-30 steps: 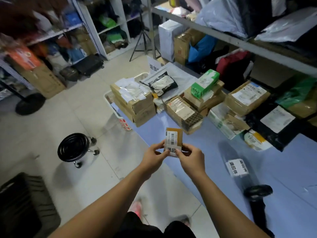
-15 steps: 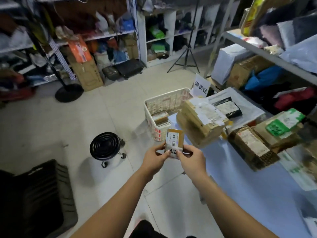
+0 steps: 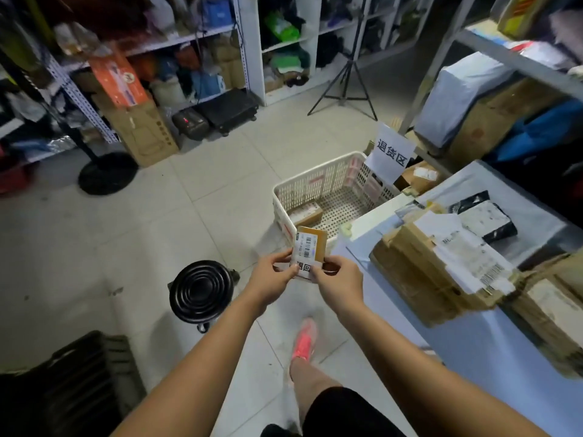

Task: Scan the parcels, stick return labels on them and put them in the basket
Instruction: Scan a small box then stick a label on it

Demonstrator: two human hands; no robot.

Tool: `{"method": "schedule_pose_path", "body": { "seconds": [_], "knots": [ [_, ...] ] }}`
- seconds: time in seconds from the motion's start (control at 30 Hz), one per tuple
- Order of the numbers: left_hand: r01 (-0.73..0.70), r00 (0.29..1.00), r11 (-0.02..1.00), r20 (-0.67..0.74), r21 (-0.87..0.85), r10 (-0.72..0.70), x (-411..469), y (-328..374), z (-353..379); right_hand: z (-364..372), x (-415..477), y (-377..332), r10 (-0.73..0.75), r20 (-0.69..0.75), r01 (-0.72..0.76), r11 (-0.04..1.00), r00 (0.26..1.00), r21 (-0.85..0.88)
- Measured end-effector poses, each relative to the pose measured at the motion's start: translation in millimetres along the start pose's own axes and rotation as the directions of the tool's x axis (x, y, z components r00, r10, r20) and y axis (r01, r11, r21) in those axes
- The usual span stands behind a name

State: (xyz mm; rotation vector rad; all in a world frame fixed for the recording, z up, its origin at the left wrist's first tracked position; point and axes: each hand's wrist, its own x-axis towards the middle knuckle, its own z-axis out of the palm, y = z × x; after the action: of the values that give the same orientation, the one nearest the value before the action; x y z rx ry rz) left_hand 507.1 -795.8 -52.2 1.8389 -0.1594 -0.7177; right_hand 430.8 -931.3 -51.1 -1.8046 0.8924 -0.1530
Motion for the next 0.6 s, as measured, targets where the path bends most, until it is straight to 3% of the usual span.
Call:
{"method": "schedule_pose_path", "body": {
  "seconds": [0.27, 0.6],
  "knots": [
    [0.043, 0.998, 0.982, 0.028, 0.183, -0.049, 163.1, 29.3, -30.2, 59.5, 148.1, -30.3, 0.166, -0.037, -0.161, 0.982, 0.986, 0.097],
    [-0.024, 0.976, 0.944, 0.212, 0.330, -0.049, 358.3, 38.2, -38.6, 107.4, 309.9, -35.9, 0.354, -0.156, -0.328, 0.929, 0.922, 0.173]
  ]
}}
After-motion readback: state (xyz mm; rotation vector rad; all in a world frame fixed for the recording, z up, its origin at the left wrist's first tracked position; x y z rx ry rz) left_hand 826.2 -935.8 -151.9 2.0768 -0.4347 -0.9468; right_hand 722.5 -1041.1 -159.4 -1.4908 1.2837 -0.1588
